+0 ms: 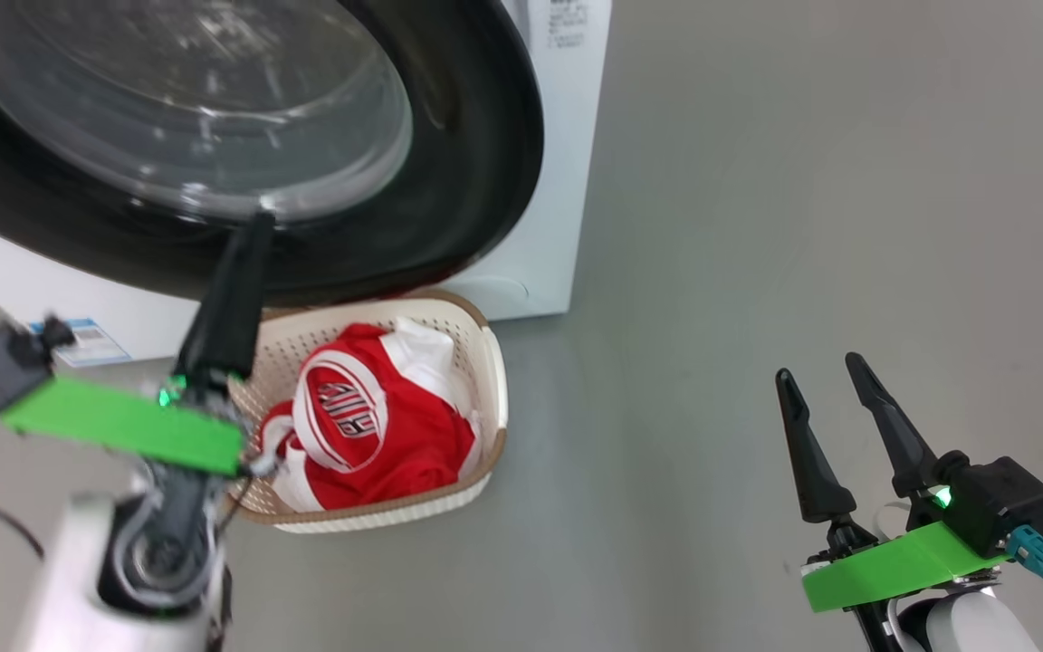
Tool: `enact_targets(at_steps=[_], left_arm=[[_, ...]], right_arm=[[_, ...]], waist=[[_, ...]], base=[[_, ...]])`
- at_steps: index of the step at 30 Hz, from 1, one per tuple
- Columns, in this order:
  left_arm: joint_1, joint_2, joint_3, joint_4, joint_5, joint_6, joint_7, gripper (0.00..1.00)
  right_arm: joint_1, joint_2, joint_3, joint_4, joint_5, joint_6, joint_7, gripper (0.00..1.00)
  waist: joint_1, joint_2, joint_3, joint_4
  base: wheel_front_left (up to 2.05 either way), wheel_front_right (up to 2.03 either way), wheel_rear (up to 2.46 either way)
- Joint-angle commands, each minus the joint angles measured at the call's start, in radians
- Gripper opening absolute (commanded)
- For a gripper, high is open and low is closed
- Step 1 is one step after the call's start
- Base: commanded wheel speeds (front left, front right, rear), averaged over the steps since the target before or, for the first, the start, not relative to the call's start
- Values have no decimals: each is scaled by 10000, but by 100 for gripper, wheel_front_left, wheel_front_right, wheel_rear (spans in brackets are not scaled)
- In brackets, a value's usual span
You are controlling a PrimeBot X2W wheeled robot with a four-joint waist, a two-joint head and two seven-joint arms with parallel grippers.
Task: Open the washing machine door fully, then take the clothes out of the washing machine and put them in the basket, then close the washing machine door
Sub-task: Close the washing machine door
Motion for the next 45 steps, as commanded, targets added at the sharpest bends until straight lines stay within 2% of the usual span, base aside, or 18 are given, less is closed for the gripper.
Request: enact_targets(at_steps=[1, 8, 12, 21, 25, 34, 45], left_arm=[[152, 296, 192, -395, 311, -66, -215, 100], [1115, 761, -337, -1068, 2887, 219, -1797, 100], [1716, 1054, -646, -1381, 4548, 600, -2560, 100], [2754, 1080, -768, -2076, 6984, 1254, -2952, 100], [3315, 743, -654, -2330, 8032, 1364, -2965, 100], [4236, 461, -343, -2306, 9195, 1476, -2968, 100], [4938, 82, 159, -2175, 9555, 1546, -2969, 100]], right_arm=[[62, -81, 219, -249, -13, 60, -63, 100], [217, -81, 79, -396, -257, 60, -63, 100], [350, -81, -26, -506, -426, 60, -63, 100], [650, -81, -206, -584, -686, 60, -63, 100], [826, -81, -241, -564, -757, 60, -63, 100], [1023, -81, -518, -720, -1011, 60, -63, 100], [1350, -81, -791, -906, -1063, 60, -63, 100]], waist=[[0, 0, -352, 264], [0, 0, -656, 482], [0, 0, -860, 526], [0, 0, -1204, 634], [0, 0, -1472, 678], [0, 0, -1801, 691], [0, 0, -1986, 777]], base=[[0, 0, 0], [0, 0, 0], [0, 0, 0], [0, 0, 0], [0, 0, 0], [0, 0, 0], [0, 0, 0]])
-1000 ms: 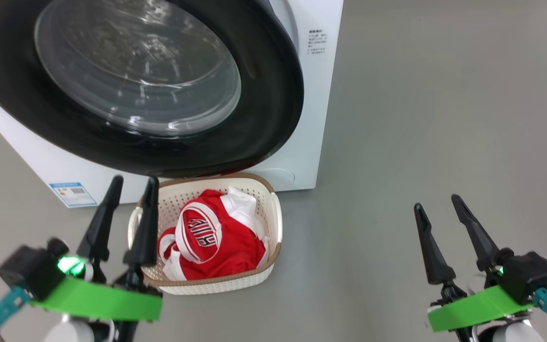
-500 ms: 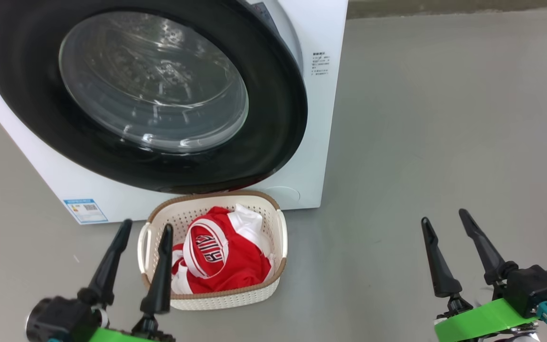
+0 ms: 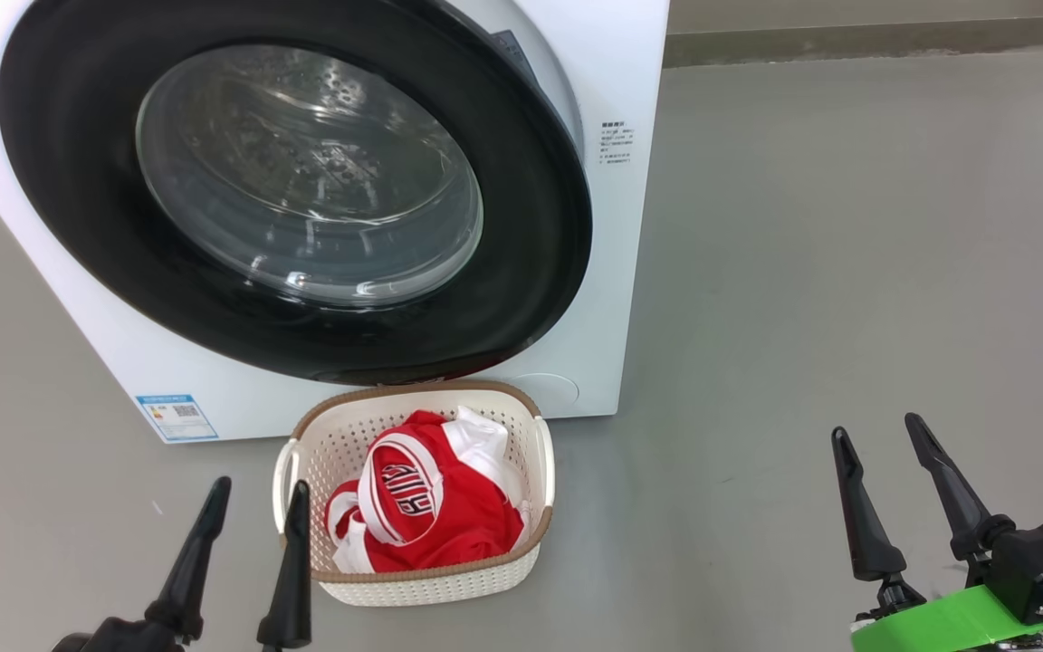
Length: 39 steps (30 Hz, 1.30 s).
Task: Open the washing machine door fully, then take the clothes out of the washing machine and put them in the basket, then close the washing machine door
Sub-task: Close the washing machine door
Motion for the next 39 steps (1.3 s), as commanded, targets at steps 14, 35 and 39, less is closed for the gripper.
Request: enact_targets(at_steps=[14, 35, 39], left_arm=[[-257, -210, 587, 15, 344, -279, -77, 100], [-578, -557, -344, 14, 901, -865, -78, 100], [-682, -630, -438, -157, 876, -885, -78, 100]], right_arm=[[-49, -116, 210, -353, -148, 60, -63, 100], [-1285, -116, 1299, 952, -343, 60, -63, 0], [-1791, -116, 1659, 1395, -625, 60, -63, 0]], waist=[[0, 0, 33, 75], [0, 0, 201, 1518], [0, 0, 413, 1868]], base=[[0, 0, 0], [0, 0, 0], [0, 0, 0]])
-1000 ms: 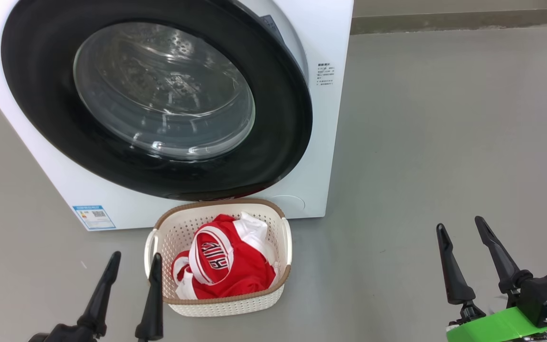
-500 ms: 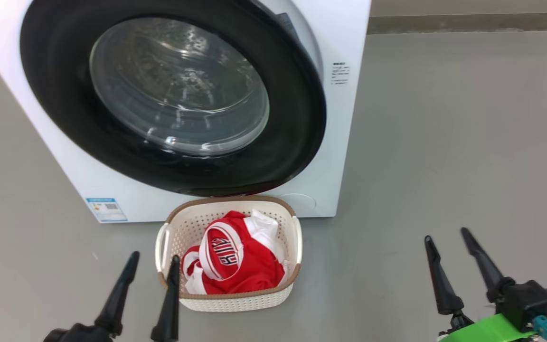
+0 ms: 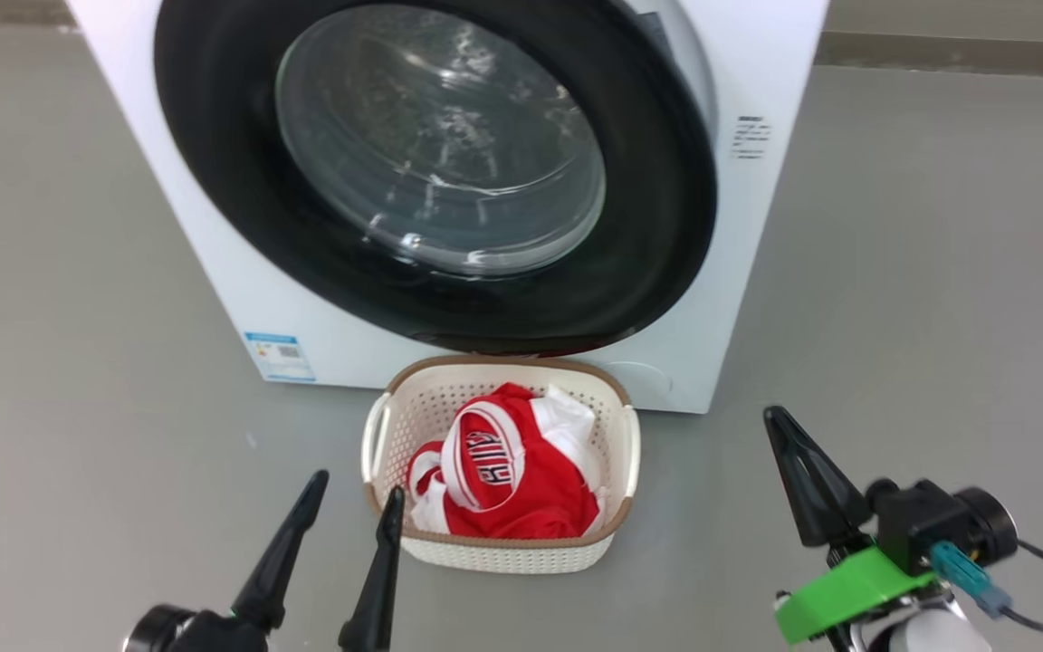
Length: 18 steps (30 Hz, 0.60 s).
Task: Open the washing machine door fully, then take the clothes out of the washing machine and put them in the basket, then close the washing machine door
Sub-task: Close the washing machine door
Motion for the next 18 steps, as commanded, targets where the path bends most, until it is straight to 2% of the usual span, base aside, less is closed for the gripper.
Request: enact_targets(at_steps=[1, 18], left_arm=[[-517, 10, 287, -339, 2, -6, -76, 100], [-1186, -157, 212, -852, -41, -89, -76, 100]], right_arm=[[-566, -81, 279, -137, -171, 60, -65, 0], [-3119, -81, 122, 1053, -1117, 60, -65, 0]], waist=[[0, 0, 247, 317], [0, 0, 1871, 1280]], base=[[0, 0, 0], [0, 0, 0]])
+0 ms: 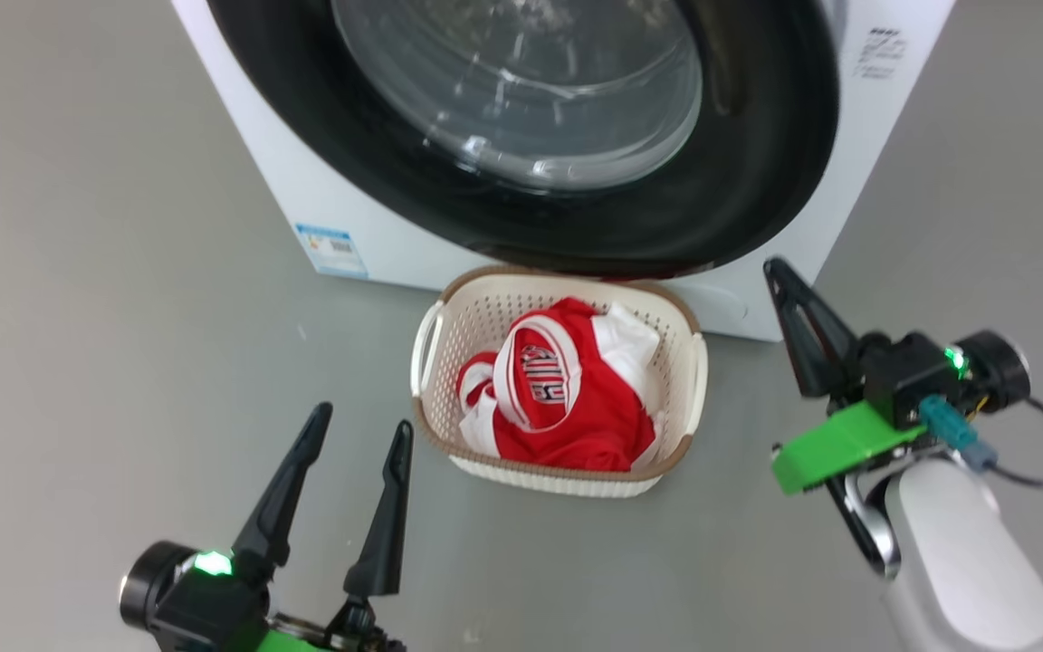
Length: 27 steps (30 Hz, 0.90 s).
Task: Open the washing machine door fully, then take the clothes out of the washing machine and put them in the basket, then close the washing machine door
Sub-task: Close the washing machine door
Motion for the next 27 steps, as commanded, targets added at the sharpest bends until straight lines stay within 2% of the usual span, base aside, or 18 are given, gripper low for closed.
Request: enact_targets(at_steps=[1, 13, 27], left_arm=[[-422, 2, 260, -352, -31, -84, -76, 100], [-936, -83, 225, -504, -180, -193, -76, 100], [-1459, -118, 124, -559, -135, -307, -76, 100]], right_arm=[[-472, 30, 148, -142, -117, 60, -63, 0], [-2613, 30, -132, 1165, -593, 60, -63, 0], [-4778, 30, -1334, 1939, -1294, 60, -63, 0]], waist=[[0, -1, 502, 304], [0, -1, 1548, 482], [0, -1, 2627, 678]], base=[[0, 0, 0], [0, 0, 0], [0, 0, 0]])
